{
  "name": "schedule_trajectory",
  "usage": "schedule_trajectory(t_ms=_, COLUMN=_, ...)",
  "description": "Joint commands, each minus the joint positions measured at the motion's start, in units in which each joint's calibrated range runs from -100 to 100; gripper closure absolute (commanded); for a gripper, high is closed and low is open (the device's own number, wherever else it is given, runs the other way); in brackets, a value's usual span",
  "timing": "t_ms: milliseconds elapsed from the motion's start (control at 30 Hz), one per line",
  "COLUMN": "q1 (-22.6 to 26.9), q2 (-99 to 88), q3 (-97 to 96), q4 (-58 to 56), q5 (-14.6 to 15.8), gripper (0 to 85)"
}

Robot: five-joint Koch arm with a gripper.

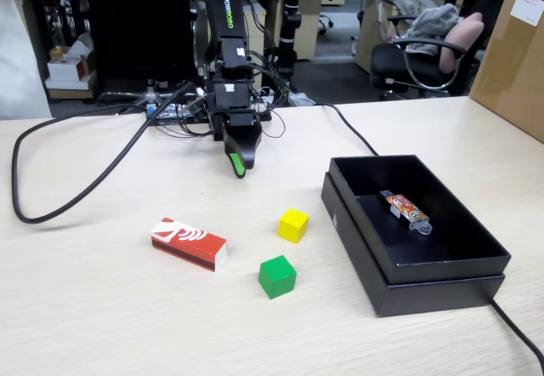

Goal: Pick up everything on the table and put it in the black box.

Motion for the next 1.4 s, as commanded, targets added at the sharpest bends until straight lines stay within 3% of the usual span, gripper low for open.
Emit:
schedule_trajectory(t_ms=0, q1=0.0, q2=0.9, q3=10.0, q4=-9.3, q5=0.6, gripper=37.8)
schedule_trajectory(t_ms=200, q1=0.8, q2=6.2, q3=28.6, q4=-23.8, q5=0.7, gripper=38.4)
schedule_trajectory(t_ms=333, q1=0.7, q2=24.3, q3=48.6, q4=-37.3, q5=1.6, gripper=37.9)
schedule_trajectory(t_ms=633, q1=1.5, q2=44.1, q3=72.3, q4=-51.9, q5=2.0, gripper=37.8)
schedule_trajectory(t_ms=1033, q1=2.0, q2=68.2, q3=93.2, q4=-57.2, q5=-6.4, gripper=38.4)
schedule_trajectory(t_ms=1067, q1=2.1, q2=72.5, q3=96.8, q4=-58.5, q5=-8.2, gripper=38.4)
schedule_trajectory(t_ms=1367, q1=2.5, q2=85.6, q3=106.0, q4=-58.8, q5=-11.7, gripper=38.4)
